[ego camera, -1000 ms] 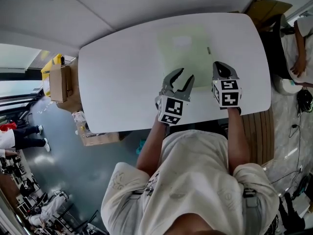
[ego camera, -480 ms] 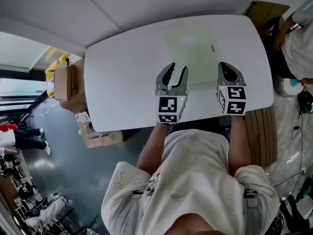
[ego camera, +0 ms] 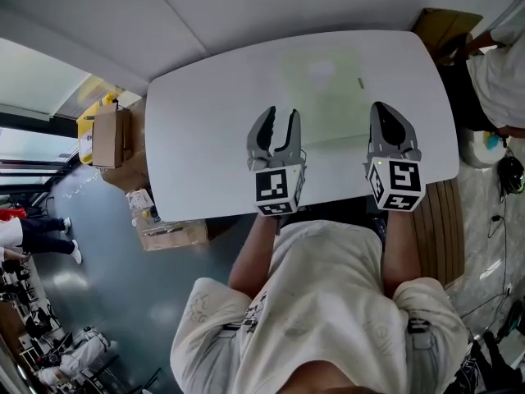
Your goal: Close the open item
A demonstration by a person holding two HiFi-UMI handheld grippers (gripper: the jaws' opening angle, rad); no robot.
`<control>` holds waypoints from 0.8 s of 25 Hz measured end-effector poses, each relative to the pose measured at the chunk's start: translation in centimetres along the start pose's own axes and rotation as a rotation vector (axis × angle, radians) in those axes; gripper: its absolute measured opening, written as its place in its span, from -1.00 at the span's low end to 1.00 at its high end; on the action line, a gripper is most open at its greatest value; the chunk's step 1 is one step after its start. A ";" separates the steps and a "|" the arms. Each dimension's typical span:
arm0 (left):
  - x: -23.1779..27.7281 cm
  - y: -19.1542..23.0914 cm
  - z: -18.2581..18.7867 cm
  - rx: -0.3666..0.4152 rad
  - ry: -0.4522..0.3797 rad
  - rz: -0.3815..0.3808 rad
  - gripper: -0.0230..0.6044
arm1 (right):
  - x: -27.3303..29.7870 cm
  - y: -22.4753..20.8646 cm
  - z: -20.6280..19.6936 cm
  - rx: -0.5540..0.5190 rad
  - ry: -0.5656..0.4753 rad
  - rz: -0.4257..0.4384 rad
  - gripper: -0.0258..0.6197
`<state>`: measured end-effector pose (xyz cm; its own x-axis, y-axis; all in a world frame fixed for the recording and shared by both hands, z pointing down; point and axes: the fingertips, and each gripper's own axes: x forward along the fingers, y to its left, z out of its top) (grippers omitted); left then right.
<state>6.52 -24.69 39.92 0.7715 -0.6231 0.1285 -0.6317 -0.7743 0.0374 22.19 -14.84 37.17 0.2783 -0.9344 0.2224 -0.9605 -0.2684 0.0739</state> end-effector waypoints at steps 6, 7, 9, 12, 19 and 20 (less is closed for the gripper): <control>-1.8 0.9 3.9 0.083 -0.094 0.036 -0.38 | -1.6 0.9 3.6 -0.009 -0.134 -0.022 -0.92; -2.2 1.2 4.4 0.088 -0.108 0.046 -0.38 | -1.8 1.1 4.0 -0.010 -0.152 -0.025 -0.92; -3.0 1.9 5.2 0.083 -0.132 0.069 -0.39 | -2.2 1.6 4.6 -0.010 -0.181 -0.028 -0.92; -3.8 2.5 6.3 0.088 -0.159 0.097 -0.39 | -2.6 2.2 5.2 -0.012 -0.204 -0.023 -0.92; -4.9 3.5 7.2 0.107 -0.171 0.149 -0.59 | -2.4 3.4 6.3 -0.028 -0.230 0.007 -0.92; -5.0 3.6 7.2 0.111 -0.172 0.154 -0.59 | -2.4 3.4 6.4 -0.030 -0.230 0.010 -0.92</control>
<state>0.91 -25.13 32.23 0.6744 -0.7369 -0.0469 -0.7379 -0.6702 -0.0798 18.20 -15.02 30.70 0.2558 -0.9667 -0.0043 -0.9616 -0.2549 0.1022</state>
